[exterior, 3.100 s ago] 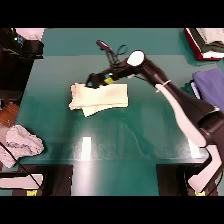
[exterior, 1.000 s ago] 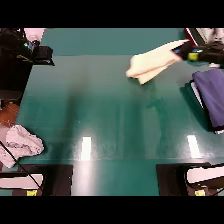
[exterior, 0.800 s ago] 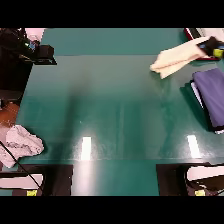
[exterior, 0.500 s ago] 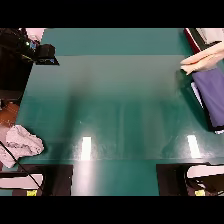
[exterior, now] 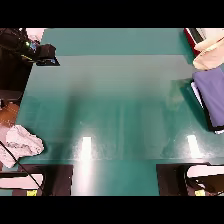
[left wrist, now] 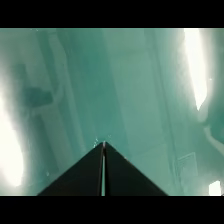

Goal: Fold the shirts.

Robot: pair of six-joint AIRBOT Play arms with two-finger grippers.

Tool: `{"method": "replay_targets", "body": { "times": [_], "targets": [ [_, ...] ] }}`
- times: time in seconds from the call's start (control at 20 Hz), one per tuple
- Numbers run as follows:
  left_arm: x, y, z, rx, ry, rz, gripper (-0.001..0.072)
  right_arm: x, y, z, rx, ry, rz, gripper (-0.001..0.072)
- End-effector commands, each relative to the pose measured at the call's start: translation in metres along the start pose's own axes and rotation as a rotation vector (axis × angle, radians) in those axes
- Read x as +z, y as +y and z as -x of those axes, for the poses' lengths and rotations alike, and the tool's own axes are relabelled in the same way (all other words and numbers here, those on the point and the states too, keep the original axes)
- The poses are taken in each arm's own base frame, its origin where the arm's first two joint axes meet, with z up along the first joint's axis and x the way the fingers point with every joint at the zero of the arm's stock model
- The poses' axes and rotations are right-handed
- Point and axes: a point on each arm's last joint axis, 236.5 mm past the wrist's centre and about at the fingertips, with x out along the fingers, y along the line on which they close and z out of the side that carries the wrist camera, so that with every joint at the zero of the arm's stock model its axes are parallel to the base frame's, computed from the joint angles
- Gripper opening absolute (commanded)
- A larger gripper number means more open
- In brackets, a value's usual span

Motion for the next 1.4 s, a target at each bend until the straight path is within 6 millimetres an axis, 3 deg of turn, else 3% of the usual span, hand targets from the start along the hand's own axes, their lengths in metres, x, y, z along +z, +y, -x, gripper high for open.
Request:
{"method": "replay_targets", "body": {
  "times": [0.0, 0.1, 0.45, 0.6, 0.75, 0.8, 0.85, 0.9, 0.95, 1.1, 1.2, 1.35],
  "targets": [
    [-0.004, 0.000, 0.000, -0.002, 0.016, -0.007, 0.0027, -0.019, -0.015, 0.028, -0.151, 0.107, 0.034, 0.0014],
    [-0.004, 0.000, 0.000, -0.002, 0.016, -0.008, 0.0027, -0.039, -0.032, 0.052, -0.244, 0.172, 0.022, 0.0014],
    [-0.004, 0.000, 0.000, -0.002, 0.019, -0.051, 0.0027, -0.085, -0.055, 0.131, -0.373, 0.220, -0.111, 0.0015],
    [-0.005, 0.000, 0.000, -0.002, 0.020, -0.061, 0.0027, -0.120, -0.069, 0.160, -0.438, 0.255, -0.210, 0.0016],
    [-0.005, 0.000, 0.000, -0.003, 0.020, -0.077, 0.0027, -0.166, -0.097, 0.192, -0.582, 0.320, -0.320, 0.0019],
    [-0.005, 0.000, 0.000, -0.003, 0.020, -0.082, 0.0027, -0.181, -0.100, 0.197, -0.596, 0.339, -0.345, 0.0046],
    [-0.005, 0.000, 0.000, -0.003, 0.020, -0.086, 0.0027, -0.194, -0.103, 0.200, -0.606, 0.353, -0.371, 0.0242],
    [-0.005, 0.000, 0.000, -0.003, 0.020, -0.086, 0.0027, -0.207, -0.106, 0.203, -0.613, 0.370, -0.399, 0.0514],
    [-0.005, 0.000, 0.000, -0.003, 0.022, -0.086, 0.0027, -0.220, -0.109, 0.205, -0.619, 0.388, -0.424, 0.0617],
    [-0.005, 0.000, 0.000, -0.003, 0.023, -0.086, 0.0028, -0.238, -0.115, 0.218, -0.649, 0.394, -0.557, 0.0614],
    [-0.004, 0.000, 0.000, -0.002, 0.016, -0.085, 0.0027, -0.225, -0.109, 0.213, -0.613, 0.331, -0.581, 0.0553],
    [-0.005, 0.000, 0.000, -0.003, 0.020, -0.079, 0.0027, -0.198, -0.086, 0.195, -0.527, 0.236, -0.563, 0.0554]
  ]
}}
